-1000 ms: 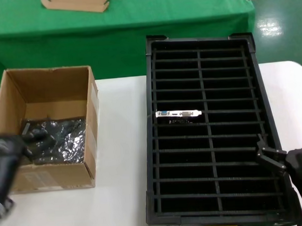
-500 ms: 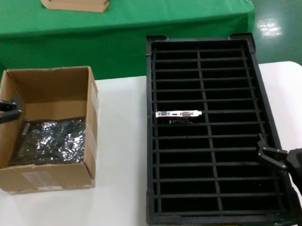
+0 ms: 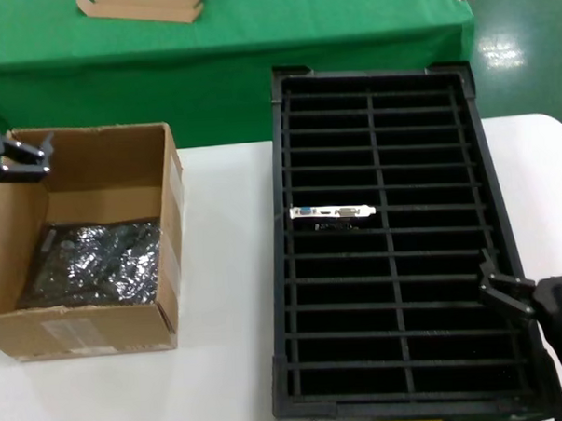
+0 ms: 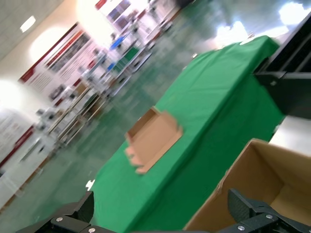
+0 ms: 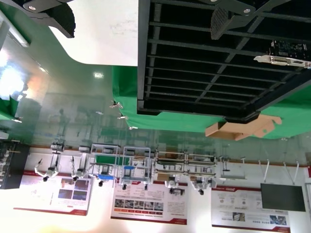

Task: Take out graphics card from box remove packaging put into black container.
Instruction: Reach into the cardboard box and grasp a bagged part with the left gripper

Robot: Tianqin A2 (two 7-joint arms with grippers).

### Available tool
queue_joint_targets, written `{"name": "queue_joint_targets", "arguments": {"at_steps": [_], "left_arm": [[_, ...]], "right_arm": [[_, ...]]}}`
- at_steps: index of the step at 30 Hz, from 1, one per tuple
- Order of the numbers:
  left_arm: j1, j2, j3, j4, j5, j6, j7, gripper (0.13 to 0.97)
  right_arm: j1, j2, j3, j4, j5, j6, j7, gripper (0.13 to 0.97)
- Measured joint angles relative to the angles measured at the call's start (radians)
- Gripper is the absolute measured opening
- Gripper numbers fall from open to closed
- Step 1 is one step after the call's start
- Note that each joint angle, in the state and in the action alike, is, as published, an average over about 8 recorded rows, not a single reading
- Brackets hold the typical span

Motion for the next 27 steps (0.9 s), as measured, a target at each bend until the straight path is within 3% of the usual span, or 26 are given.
{"name": "queue_joint_targets", "arguments": {"at_steps": [3,12,19,23,27], "left_arm": [[-0.035,0.037,0.005,0.106,0.112,0.139,-0.074,0.966],[-0.145,0.145,0.009,0.416,0.562,0.589,-0.373,0.966],[-0.245,0.303,0.009,0.709,0.898,0.911,-0.502,0.966],[-0.294,0.416,0.003,0.886,1.054,1.002,-0.534,0.966],[-0.322,0.535,-0.031,1.057,1.145,0.998,-0.509,0.966]], "right_arm": [[0.0,0.0,0.0,0.0,0.0,0.0,0.0,0.966],[0.0,0.0,0.0,0.0,0.0,0.0,0.0,0.966],[0.0,0.0,0.0,0.0,0.0,0.0,0.0,0.966],[0.0,0.0,0.0,0.0,0.0,0.0,0.0,0.966],[0.0,0.0,0.0,0.0,0.0,0.0,0.0,0.966]]}}
